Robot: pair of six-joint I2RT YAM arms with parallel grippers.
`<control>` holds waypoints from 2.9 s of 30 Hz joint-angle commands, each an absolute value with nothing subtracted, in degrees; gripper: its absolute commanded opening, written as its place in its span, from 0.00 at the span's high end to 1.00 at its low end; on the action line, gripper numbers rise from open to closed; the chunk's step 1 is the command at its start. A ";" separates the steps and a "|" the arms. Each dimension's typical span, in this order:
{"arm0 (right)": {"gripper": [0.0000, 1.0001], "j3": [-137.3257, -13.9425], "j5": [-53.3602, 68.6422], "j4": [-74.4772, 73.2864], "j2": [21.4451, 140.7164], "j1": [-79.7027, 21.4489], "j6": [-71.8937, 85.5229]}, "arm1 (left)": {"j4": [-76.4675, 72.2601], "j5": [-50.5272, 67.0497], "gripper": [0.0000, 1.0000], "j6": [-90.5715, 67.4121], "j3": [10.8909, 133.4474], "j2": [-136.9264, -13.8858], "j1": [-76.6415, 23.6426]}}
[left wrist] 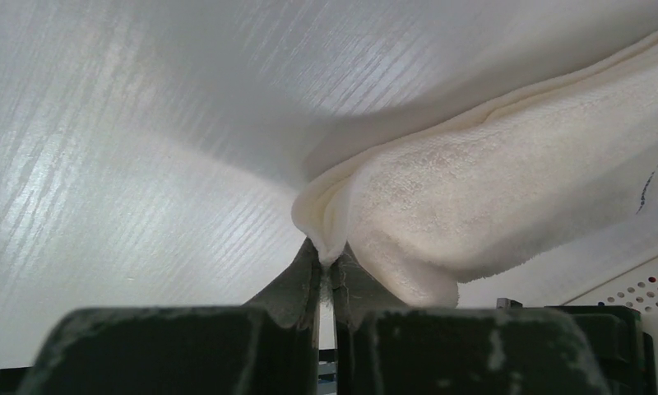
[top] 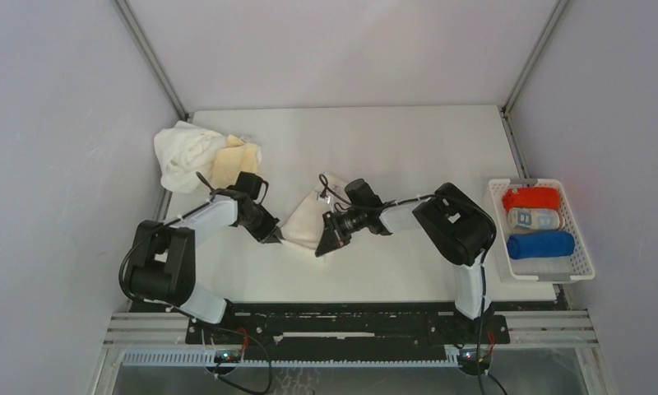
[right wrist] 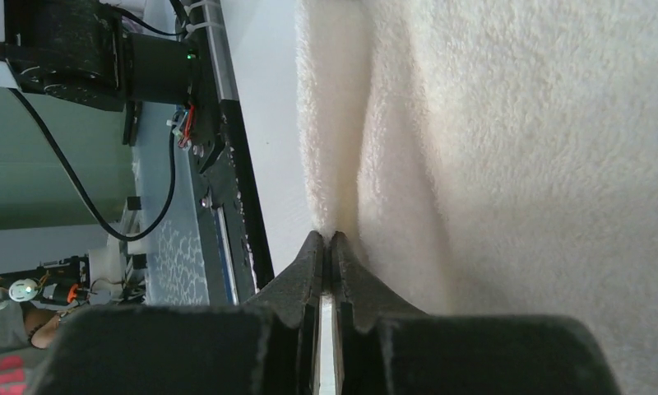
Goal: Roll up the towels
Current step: Roll the towel at the center of the board.
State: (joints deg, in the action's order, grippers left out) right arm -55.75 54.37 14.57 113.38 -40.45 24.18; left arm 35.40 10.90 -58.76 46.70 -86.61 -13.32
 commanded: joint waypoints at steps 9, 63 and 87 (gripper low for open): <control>0.70 -55.16 36.33 2.93 101.88 -47.96 11.10 | 36.57 7.94 0.95 -57.33 50.48 -83.84 -14.06; 0.45 -68.12 -3.10 -18.30 109.10 -69.50 1.98 | 32.14 8.35 0.97 -57.81 41.58 -78.05 -15.14; 0.84 -68.24 28.71 -17.23 108.50 -56.76 6.35 | 34.51 7.71 0.96 -55.97 47.10 -82.67 -15.15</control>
